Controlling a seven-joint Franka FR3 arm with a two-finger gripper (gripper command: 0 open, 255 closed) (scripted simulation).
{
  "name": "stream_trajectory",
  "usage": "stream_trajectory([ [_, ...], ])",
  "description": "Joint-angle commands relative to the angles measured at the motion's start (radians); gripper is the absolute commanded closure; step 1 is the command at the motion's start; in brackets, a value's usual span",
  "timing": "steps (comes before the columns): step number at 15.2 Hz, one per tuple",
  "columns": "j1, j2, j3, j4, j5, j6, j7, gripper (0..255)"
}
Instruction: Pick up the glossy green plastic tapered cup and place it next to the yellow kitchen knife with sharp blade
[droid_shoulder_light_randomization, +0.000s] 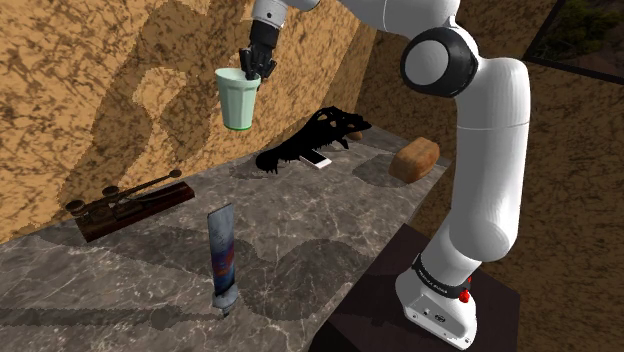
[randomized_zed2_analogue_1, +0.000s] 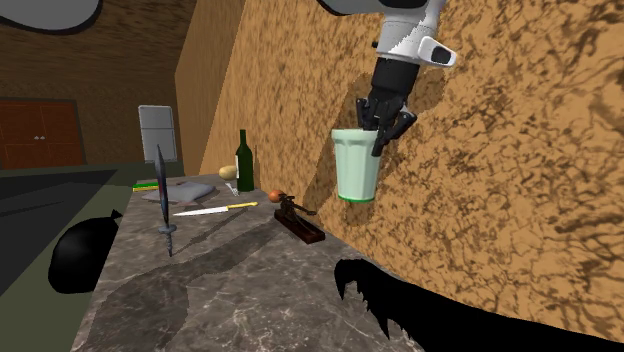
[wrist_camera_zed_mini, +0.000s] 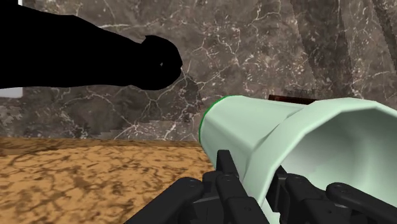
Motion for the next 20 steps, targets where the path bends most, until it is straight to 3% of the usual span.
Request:
stream_trajectory([
  [1, -0.001, 0.008, 0.001, 0.043, 0.000, -0.033, 0.010, 255],
  [7, -0.007, 0.052, 0.004, 0.184, 0.002, -0.127, 0.036, 255],
  [13, 0.086, -0.124, 0.031, -0.091, -0.007, 0.002, 0.118, 255],
  [20, 0.183, -0.242, 0.080, -0.267, -0.016, 0.101, 0.242, 255],
])
